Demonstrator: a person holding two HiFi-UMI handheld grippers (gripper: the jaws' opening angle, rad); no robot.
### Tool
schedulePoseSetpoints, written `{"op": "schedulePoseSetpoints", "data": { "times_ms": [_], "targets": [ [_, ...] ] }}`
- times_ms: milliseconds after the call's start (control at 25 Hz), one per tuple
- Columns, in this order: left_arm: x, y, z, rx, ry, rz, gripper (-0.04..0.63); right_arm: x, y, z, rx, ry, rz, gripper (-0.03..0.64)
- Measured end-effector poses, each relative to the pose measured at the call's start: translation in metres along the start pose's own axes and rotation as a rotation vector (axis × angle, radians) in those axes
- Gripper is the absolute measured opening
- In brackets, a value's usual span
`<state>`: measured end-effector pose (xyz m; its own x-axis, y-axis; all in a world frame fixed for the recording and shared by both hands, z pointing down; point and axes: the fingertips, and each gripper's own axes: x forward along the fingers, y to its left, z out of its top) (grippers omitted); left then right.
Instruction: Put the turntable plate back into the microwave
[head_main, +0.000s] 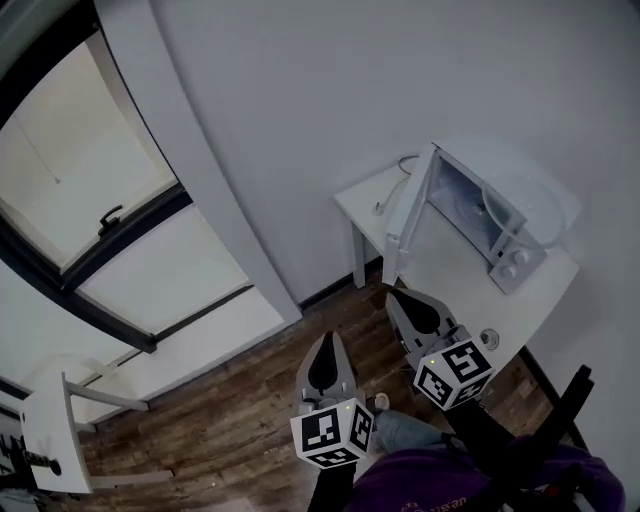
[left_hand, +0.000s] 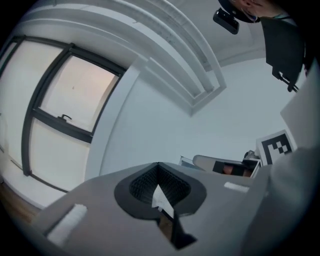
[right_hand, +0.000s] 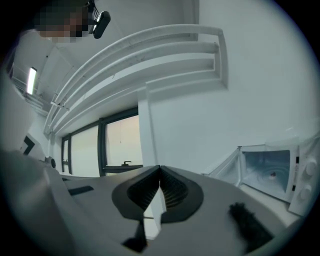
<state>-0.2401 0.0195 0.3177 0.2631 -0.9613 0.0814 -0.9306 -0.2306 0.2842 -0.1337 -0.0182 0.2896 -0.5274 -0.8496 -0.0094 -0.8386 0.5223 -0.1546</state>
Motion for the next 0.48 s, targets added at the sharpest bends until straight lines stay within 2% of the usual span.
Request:
{"op": "schedulePoseSetpoints", "data": {
  "times_ms": [160, 360, 480],
  "targets": [
    [0.071, -0.032, 0.003, 0.019, 0.034, -0.132, 0.005, 0.022, -0.065, 0.009, 0.029, -0.024, -0.120, 0.011],
    [0.131, -0.105, -0.019, 0.019, 0.144, -0.432, 0.005, 0.020, -0.134, 0.021, 0.040, -0.068, -0.333, 0.011],
    [0.150, -0.136, -0.028, 0.007, 0.169, -0.538, 0.005, 0.003, -0.164, 0.024, 0.025, -0.070, -0.430, 0.011]
  ]
}}
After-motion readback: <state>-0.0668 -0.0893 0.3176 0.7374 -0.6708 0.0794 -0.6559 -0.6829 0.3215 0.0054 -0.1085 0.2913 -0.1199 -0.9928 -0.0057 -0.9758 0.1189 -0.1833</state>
